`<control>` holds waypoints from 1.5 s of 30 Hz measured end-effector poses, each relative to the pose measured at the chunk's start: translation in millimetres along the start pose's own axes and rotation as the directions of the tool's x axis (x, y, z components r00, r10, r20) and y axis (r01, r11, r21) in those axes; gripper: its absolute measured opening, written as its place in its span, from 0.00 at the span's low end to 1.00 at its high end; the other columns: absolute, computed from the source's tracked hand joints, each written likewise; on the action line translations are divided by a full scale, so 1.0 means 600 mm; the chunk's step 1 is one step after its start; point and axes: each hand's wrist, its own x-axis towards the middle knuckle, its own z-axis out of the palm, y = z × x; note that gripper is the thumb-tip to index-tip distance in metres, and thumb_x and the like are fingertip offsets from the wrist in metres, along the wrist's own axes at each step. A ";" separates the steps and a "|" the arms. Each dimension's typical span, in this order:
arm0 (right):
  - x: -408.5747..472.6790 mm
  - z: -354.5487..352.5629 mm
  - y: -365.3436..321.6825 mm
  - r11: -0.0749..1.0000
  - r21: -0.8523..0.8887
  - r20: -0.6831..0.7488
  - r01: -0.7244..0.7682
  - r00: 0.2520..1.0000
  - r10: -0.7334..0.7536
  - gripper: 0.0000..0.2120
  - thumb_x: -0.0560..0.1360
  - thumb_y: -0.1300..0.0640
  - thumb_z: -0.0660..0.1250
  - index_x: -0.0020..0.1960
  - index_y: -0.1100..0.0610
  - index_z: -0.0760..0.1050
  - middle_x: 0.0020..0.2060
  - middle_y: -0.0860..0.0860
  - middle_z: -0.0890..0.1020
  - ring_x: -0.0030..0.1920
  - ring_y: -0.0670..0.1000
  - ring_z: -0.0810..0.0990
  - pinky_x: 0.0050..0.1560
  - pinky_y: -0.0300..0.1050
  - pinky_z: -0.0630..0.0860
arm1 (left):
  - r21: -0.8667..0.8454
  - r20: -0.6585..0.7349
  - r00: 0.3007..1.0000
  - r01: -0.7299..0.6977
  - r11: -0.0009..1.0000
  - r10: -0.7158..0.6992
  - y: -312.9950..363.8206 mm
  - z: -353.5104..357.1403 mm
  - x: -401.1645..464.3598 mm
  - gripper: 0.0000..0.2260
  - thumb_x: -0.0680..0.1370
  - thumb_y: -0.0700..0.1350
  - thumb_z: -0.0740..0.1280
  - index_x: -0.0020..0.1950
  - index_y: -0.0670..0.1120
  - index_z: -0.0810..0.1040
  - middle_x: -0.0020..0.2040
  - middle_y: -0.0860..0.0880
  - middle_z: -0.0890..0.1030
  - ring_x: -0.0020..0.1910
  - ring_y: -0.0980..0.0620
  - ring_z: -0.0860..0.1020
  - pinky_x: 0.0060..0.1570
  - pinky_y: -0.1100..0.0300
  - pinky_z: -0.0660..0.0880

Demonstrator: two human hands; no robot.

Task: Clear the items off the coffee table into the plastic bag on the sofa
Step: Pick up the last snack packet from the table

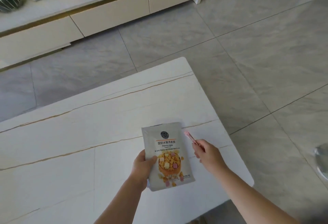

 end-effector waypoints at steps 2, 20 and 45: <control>-0.056 -0.040 -0.017 0.999 0.030 -0.040 -0.026 0.999 0.027 0.09 0.80 0.54 0.58 0.50 0.57 0.75 0.36 0.50 0.77 0.35 0.48 0.75 0.34 0.39 0.71 | 0.018 0.051 0.999 -0.020 1.000 0.019 0.020 0.019 -0.045 0.11 0.78 0.33 0.63 0.58 0.42 0.76 0.52 0.39 0.83 0.50 0.38 0.82 0.48 0.42 0.79; -0.589 -0.241 0.093 0.636 0.771 -0.418 -0.028 0.731 0.540 0.04 0.77 0.62 0.63 0.47 0.55 0.74 0.39 0.53 0.80 0.38 0.51 0.80 0.34 0.39 0.74 | 0.447 0.571 0.820 -0.263 0.855 -0.047 0.026 0.276 -0.491 0.09 0.79 0.40 0.63 0.59 0.43 0.77 0.53 0.42 0.83 0.48 0.42 0.83 0.37 0.52 0.81; -1.081 -0.222 0.518 0.348 0.872 -0.428 0.344 0.191 0.883 0.06 0.74 0.58 0.70 0.40 0.53 0.74 0.38 0.48 0.79 0.42 0.50 0.77 0.37 0.36 0.70 | 0.644 0.756 0.495 -0.679 0.351 -0.429 -0.509 0.638 -0.864 0.11 0.78 0.35 0.63 0.61 0.39 0.75 0.54 0.39 0.82 0.49 0.41 0.82 0.48 0.49 0.80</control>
